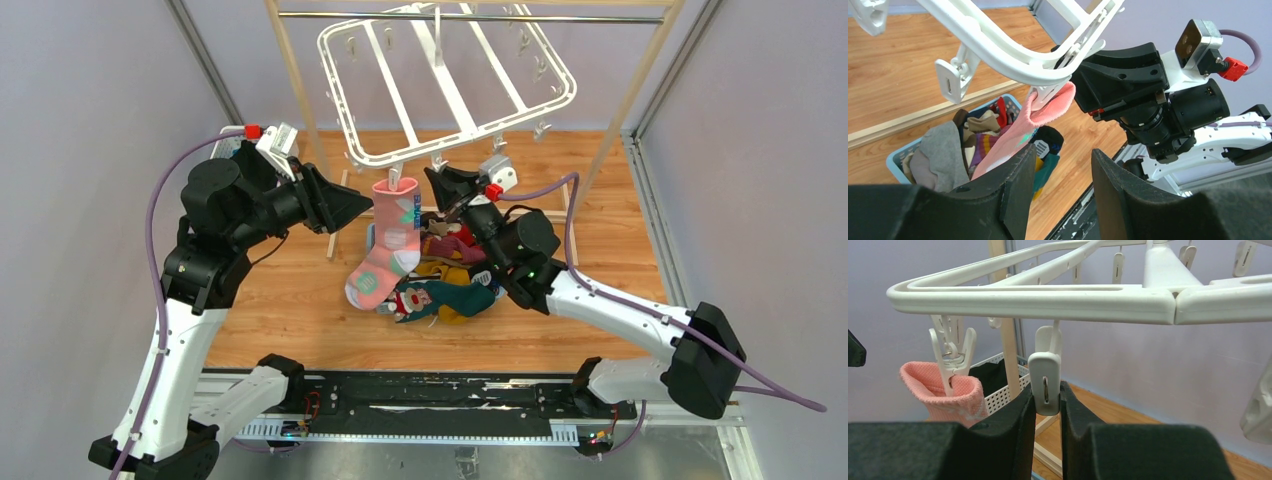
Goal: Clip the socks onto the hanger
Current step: Open the clamp at the hanger.
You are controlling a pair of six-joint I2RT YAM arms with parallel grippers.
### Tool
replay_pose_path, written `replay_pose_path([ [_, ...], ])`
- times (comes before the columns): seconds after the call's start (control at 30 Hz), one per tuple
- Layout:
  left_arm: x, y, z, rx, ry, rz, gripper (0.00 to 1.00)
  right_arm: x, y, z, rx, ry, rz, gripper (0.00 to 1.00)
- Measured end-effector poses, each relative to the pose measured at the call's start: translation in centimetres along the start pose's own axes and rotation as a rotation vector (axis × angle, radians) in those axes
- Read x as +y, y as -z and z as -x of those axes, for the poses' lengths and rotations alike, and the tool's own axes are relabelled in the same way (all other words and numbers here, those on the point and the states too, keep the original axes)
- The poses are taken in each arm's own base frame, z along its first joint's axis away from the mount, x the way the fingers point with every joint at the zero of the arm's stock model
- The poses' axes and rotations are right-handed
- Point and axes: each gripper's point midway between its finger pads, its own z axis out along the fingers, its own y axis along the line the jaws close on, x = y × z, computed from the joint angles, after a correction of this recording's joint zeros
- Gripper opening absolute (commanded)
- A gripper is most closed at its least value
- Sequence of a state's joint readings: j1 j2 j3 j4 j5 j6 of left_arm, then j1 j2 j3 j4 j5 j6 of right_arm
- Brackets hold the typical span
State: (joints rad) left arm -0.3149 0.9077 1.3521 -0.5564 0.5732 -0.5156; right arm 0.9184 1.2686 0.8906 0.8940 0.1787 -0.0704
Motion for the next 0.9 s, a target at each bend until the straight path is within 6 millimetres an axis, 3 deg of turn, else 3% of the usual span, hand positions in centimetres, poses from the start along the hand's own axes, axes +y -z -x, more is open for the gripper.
replay_pose_path([
  [0.13,0.0,0.0,0.0,0.000,0.000,0.000,0.50,0.2,0.2,0.1,0.002,-0.005,-0.005,0.00],
  [0.33,-0.1,0.1,0.1,-0.002,-0.002,-0.004,0.53,2.0,0.8,0.0,0.057,-0.020,-0.011,0.00],
  [0.47,-0.7,0.3,0.4,-0.009,-0.002,-0.020,0.55,3.1,0.8,1.0,0.079,-0.019,-0.031,0.00],
  [0.63,-2.3,0.9,1.1,-0.022,-0.012,-0.070,0.60,4.5,0.7,2.3,0.099,-0.018,-0.033,0.00],
  [0.9,-4.6,1.4,2.5,-0.051,0.001,-0.156,0.60,5.8,-0.7,1.7,0.181,-0.013,-0.057,0.00],
])
